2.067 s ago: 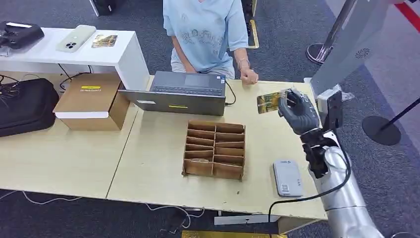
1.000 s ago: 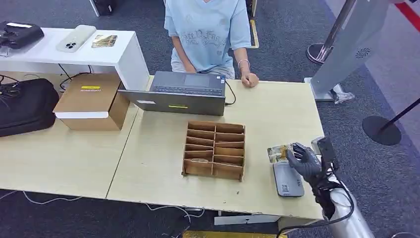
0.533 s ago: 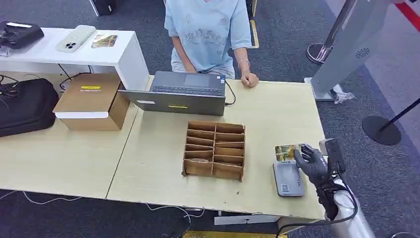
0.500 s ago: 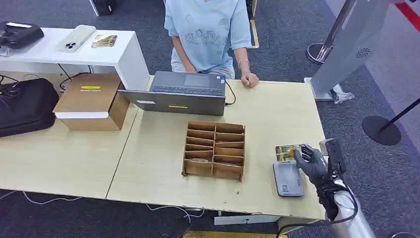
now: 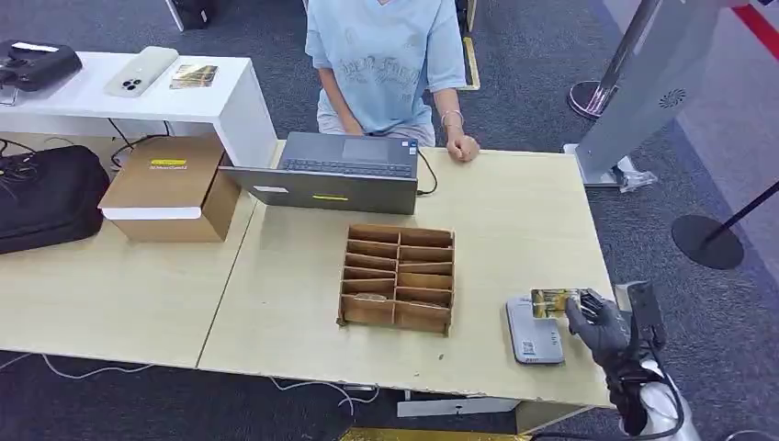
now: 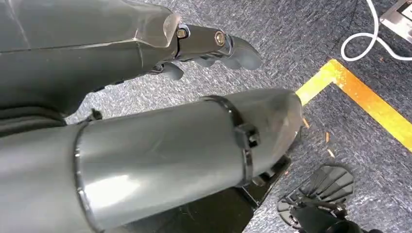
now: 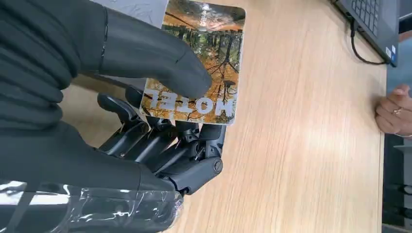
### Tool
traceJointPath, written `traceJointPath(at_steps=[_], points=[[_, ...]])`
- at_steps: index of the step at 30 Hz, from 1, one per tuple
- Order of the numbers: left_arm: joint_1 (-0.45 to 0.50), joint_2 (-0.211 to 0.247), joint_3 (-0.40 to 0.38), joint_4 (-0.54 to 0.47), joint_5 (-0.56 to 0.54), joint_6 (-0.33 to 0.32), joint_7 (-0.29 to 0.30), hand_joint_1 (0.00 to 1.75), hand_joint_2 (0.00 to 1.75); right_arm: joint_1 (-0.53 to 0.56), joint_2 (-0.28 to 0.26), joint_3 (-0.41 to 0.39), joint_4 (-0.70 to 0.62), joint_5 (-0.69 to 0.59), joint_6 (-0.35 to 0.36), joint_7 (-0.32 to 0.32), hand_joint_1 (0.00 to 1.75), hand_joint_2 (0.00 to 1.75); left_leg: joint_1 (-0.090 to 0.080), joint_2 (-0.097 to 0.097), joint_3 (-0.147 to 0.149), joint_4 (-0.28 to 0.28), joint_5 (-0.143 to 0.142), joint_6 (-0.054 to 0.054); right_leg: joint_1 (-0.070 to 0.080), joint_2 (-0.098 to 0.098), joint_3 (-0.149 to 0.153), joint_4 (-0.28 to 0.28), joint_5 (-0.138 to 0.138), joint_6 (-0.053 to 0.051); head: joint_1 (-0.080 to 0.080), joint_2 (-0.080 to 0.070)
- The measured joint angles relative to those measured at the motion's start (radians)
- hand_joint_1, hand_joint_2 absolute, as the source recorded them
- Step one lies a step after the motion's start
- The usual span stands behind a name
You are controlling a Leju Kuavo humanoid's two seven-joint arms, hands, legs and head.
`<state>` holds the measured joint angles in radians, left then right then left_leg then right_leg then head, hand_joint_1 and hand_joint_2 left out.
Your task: Pass the card to the sensor for recognition and then transmit it.
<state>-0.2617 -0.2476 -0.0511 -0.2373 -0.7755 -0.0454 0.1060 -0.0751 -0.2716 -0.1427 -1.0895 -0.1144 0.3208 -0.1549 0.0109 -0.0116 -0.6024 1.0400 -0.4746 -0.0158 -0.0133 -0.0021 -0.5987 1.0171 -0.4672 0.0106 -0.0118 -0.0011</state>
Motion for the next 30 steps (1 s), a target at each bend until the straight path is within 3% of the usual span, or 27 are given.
traceJointPath(at_steps=[15,30], points=[[-0.012,0.008,-0.033,0.0,-0.039,-0.021,0.0,0.0,0.0,0.009,0.031,-0.008,-0.015,0.054,-0.01,0.003,1.75,1.75,0.0,0.0,0.0,0.0,0.0,0.0,0.0,0.0,0.0,0.0,0.0,0.0,0.0,0.0],[-0.026,0.017,-0.102,0.0,-0.113,-0.09,-0.003,0.0,0.0,0.006,0.035,-0.008,-0.005,0.093,-0.011,0.003,1.75,1.75,0.0,0.0,0.0,0.0,0.0,0.0,0.0,0.0,0.0,0.0,0.0,0.0,0.0,0.0]])
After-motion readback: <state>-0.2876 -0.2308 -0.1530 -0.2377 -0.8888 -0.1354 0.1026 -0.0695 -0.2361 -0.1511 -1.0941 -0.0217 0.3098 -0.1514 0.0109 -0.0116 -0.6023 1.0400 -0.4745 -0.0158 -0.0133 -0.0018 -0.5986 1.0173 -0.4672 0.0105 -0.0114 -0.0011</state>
